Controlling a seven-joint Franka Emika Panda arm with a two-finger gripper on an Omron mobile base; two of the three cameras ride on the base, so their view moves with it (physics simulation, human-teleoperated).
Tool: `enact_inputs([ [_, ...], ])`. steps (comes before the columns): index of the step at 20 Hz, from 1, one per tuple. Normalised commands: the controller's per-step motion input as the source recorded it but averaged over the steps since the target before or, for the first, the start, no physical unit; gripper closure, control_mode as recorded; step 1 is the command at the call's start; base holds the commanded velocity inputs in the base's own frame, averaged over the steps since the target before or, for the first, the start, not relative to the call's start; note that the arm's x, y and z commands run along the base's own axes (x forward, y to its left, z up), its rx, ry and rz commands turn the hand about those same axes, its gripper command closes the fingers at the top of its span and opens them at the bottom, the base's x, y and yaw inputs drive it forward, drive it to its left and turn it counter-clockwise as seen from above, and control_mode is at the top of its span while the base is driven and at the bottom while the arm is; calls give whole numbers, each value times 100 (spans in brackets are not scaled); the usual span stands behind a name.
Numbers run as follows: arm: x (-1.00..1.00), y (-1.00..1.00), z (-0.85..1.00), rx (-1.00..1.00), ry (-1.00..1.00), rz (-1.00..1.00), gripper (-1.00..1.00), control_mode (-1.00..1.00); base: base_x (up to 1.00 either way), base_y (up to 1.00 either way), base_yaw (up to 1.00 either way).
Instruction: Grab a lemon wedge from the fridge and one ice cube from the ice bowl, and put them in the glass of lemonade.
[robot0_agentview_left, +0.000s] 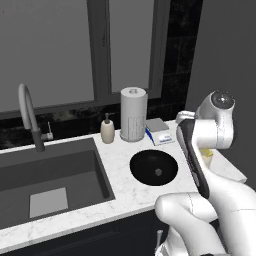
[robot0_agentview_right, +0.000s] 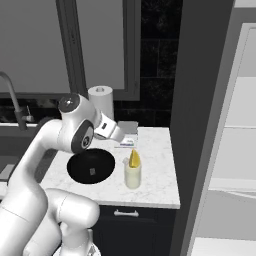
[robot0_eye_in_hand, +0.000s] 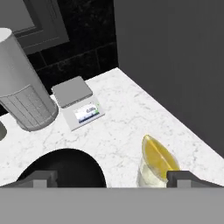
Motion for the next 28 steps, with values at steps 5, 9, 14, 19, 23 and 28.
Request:
enact_inputs([
  [5, -13, 20, 64, 21, -12, 8, -100, -100, 0, 0, 0],
  [9, -26, 45, 50, 9, -10, 12, -100, -100, 0, 0, 0],
  [14, -43, 54, 57, -1, -2, 9, -100, -100, 0, 0, 0],
  [19, -71, 31, 52, -10, 1, 5, -100, -100, 0, 0, 0],
  [23, -49, 38, 18, -13, 5, 11, -100, -100, 0, 0, 0],
  [28, -32, 28, 0, -9, 1, 11, -100, -100, 0, 0, 0],
])
